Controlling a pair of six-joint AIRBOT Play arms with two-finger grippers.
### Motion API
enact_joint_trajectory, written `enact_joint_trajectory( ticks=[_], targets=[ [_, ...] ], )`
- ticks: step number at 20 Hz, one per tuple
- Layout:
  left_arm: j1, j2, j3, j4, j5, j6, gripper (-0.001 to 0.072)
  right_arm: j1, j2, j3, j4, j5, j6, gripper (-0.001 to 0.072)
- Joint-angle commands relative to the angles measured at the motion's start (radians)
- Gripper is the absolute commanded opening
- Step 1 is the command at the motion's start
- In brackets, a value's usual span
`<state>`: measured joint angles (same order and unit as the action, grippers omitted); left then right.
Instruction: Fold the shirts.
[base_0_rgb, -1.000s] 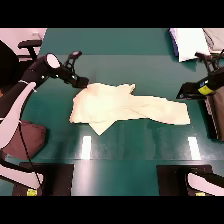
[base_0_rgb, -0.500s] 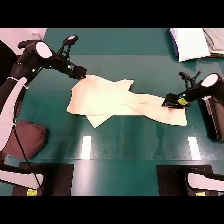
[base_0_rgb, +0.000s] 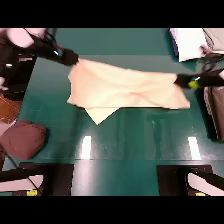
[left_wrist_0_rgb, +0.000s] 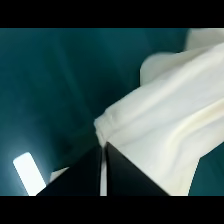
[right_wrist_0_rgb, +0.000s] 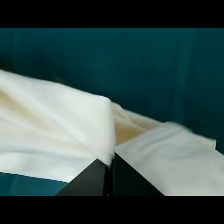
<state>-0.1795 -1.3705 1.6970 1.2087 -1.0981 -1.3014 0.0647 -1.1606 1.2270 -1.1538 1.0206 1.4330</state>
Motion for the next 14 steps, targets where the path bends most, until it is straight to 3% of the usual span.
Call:
enact_joint_trajectory(
  ticks=[1,8,14],
  targets=[
    [0.0,0.172,0.121,0.022,0.01,0.0,0.0028,-0.049,0.175,0.179,0.0,0.101,-0.011,0.0015],
    [0.0,0.477,0.327,0.018,0.053,-0.031,0.0027,-0.124,0.388,0.456,0.0,0.306,0.006,0.0014],
    [0.0,0.521,0.406,0.019,0.105,-0.032,0.0026,-0.181,0.263,0.75,0.003,0.468,0.026,0.0013]
  ],
)
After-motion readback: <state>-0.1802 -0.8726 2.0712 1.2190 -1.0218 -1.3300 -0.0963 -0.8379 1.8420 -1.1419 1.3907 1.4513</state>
